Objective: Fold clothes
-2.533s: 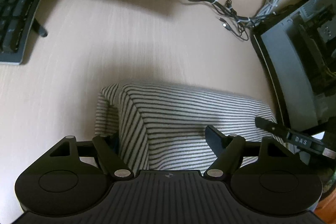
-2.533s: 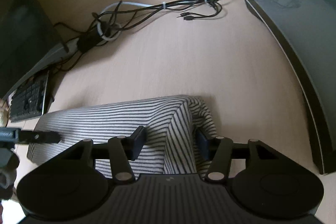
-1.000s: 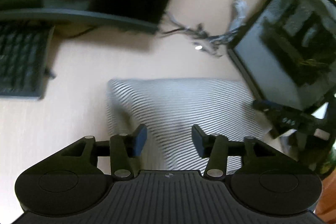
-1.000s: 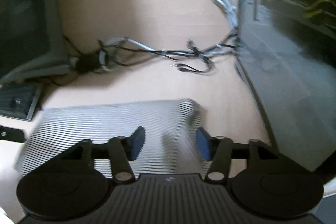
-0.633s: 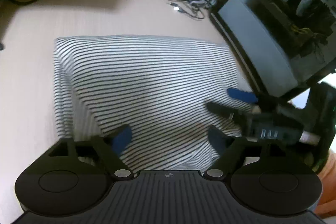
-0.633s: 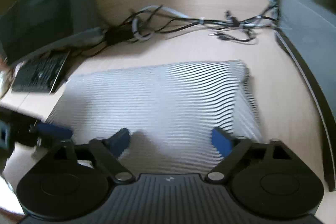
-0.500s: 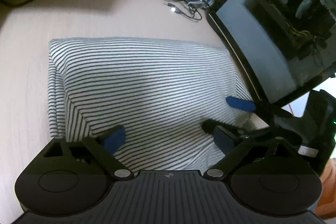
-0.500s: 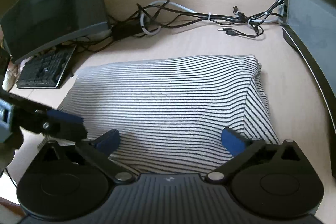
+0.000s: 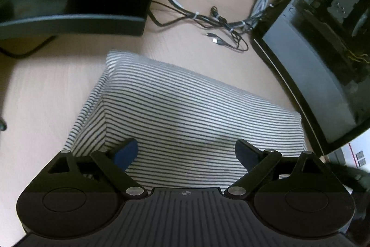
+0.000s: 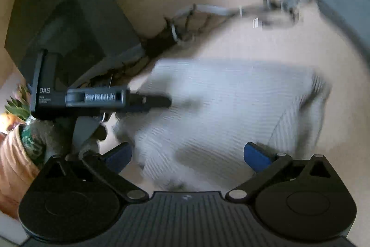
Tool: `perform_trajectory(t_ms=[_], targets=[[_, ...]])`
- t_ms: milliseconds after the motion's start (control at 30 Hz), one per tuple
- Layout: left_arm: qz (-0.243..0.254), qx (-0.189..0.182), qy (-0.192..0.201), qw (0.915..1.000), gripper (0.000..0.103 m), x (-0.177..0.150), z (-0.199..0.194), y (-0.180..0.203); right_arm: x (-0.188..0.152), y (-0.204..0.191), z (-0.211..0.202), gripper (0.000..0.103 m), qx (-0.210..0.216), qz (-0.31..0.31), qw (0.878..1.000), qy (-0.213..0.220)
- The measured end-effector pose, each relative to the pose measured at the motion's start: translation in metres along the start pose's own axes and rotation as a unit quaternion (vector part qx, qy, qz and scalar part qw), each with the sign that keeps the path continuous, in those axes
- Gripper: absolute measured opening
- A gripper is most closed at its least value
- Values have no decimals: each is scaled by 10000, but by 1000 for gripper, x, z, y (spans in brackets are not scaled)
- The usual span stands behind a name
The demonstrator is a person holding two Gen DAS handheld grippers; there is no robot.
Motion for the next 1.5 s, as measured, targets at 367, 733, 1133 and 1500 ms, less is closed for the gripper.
perform_trajectory(t_ms=[367,733,1133,1500], targets=[[-125,-581,-386,9975,75,-30,-15,32,41,62,36,103,-1821,-1124,9760,-390],[-307,-315,-377,9983,64,-32,-2,15,6,51,34,103,-1822,-1011,9753,-738],[-217,-49,-35,9997,65,-22,-8,2,-32,-20,14,103,-1163,-970,9835,-988],[-246,-173,139,9995,72,-24,-38,-4,0,-40,-29,103,-1192,-1278,9840,-342]])
Point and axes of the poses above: each gripper's, at about its wrist camera, not at the fingertips, and z roughly the way its jaws point, y to its right, x to its top, the point moved 4 cm from there along z, roughly the way its jaws point, and after that the axes turned 12 degrees about -z, right-handed, at the moved point
